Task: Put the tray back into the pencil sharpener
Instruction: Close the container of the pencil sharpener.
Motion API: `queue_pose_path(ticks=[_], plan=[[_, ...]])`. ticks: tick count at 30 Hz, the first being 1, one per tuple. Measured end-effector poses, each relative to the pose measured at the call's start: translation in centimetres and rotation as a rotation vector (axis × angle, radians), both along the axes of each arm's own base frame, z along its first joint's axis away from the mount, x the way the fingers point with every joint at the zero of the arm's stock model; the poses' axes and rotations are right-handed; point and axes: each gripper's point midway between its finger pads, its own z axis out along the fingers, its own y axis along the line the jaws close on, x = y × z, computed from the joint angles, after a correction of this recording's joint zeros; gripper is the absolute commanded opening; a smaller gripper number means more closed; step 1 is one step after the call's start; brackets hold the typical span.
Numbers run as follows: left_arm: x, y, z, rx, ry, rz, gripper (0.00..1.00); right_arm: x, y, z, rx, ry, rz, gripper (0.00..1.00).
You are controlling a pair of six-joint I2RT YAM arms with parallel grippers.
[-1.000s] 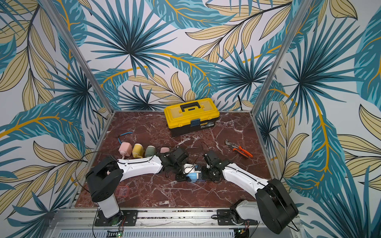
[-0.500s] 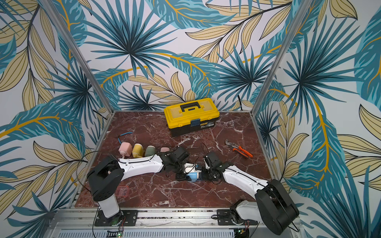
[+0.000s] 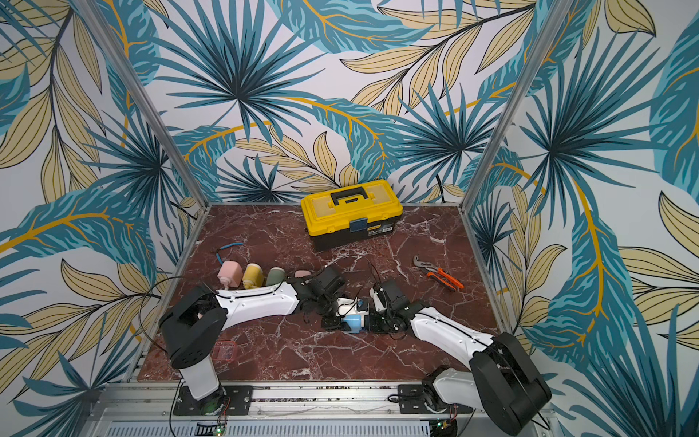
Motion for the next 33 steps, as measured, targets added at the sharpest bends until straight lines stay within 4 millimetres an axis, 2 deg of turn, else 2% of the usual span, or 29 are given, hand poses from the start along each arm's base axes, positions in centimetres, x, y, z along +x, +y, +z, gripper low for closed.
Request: queue_pose_path(ticks=[4, 8, 13, 17, 21, 26, 33], plan=[[0.3, 0.2, 0.0, 0.002, 0.002, 0.012, 0.49, 0.1, -0.3, 1.1, 0.044, -0.036, -0.037, 0.26], [0.5, 0.4, -0.1, 0.002, 0.01, 0.026, 0.49, 0.5, -0.3, 3.0, 0.1, -0.095, -0.071, 0.28], [0.7, 0.6, -0.2, -0.003, 0.019, 0.04, 0.48, 1.1, -1.2, 4.2, 0.106, -0.144, -0.129, 0.2], [0.6, 0.7, -0.3, -0.002, 0.026, 0.045, 0.48, 1.4, -2.7, 3.2, 0.057, -0.136, -0.219, 0.15], [0.6, 0.7, -0.3, -0.003, 0.031, 0.05, 0.47, 1.2, -3.3, 1.4, 0.026, -0.082, -0.265, 0.15], [0.6, 0.7, -0.3, -0.003, 0.032, 0.053, 0.47, 1.4, -1.7, -0.3, 0.071, -0.011, -0.245, 0.15], [0.7, 0.8, -0.3, -0.001, 0.034, 0.057, 0.47, 1.7, 0.8, -1.0, 0.169, 0.042, -0.182, 0.15]])
